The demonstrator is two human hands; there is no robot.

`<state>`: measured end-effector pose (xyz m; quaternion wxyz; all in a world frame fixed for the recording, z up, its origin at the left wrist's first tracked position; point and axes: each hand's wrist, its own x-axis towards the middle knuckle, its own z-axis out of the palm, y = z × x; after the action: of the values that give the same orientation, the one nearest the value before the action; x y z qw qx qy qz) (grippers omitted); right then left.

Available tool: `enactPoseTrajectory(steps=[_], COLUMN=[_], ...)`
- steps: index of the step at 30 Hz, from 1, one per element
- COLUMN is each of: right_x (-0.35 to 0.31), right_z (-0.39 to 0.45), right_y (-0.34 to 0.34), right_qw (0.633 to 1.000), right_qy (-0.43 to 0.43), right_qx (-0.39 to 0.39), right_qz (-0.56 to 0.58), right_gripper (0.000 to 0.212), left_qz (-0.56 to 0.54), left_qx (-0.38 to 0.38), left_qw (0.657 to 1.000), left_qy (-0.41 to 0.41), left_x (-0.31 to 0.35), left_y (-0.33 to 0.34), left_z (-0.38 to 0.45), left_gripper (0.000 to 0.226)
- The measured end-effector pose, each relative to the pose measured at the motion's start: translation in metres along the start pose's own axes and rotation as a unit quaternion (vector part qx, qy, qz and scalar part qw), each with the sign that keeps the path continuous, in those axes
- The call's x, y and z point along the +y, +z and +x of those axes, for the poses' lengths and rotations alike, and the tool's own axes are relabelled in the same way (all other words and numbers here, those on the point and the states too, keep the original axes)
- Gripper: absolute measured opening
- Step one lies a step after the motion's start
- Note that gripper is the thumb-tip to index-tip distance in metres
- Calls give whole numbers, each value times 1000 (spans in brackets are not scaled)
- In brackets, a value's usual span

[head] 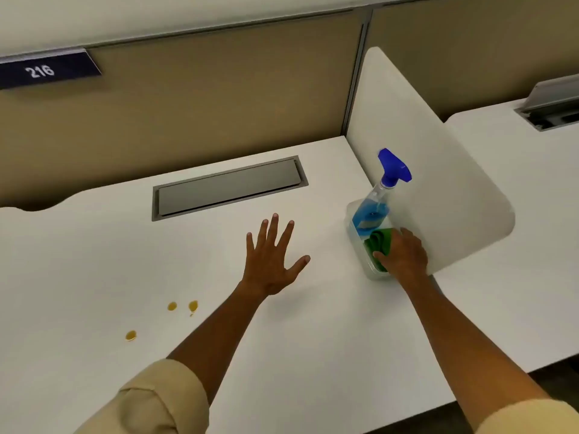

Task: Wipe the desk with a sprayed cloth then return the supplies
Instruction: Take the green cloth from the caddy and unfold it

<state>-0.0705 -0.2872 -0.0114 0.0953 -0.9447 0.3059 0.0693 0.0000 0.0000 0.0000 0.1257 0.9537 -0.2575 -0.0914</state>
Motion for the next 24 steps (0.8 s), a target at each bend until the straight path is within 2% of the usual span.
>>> enactPoseTrajectory(steps=[4,7,15,19,24], right_x=[5,8,4,10,12], right_z=[4,8,13,14,7], right_y=[3,11,9,-11,-43], right_qw=[998,996,997,995,991], right_qy=[32,38,56,51,29], right_qx=[-60,-80,-26,8,63], right_qz=[-6,-18,52,85,116], right_gripper=[73,65,27,19,21], left_qz=[13,11,-30,-80,-111], left_qx=[-9,-22,-53,-64,-50], left_qw=[1000,1000,998,995,992], left_qy=[-4,-1,9,6,27], left_x=[-5,-1,3,2,3], left_y=[15,26,29,14,-15], left_z=[11,15,17,19,19], left_gripper=[87,86,83,78,74])
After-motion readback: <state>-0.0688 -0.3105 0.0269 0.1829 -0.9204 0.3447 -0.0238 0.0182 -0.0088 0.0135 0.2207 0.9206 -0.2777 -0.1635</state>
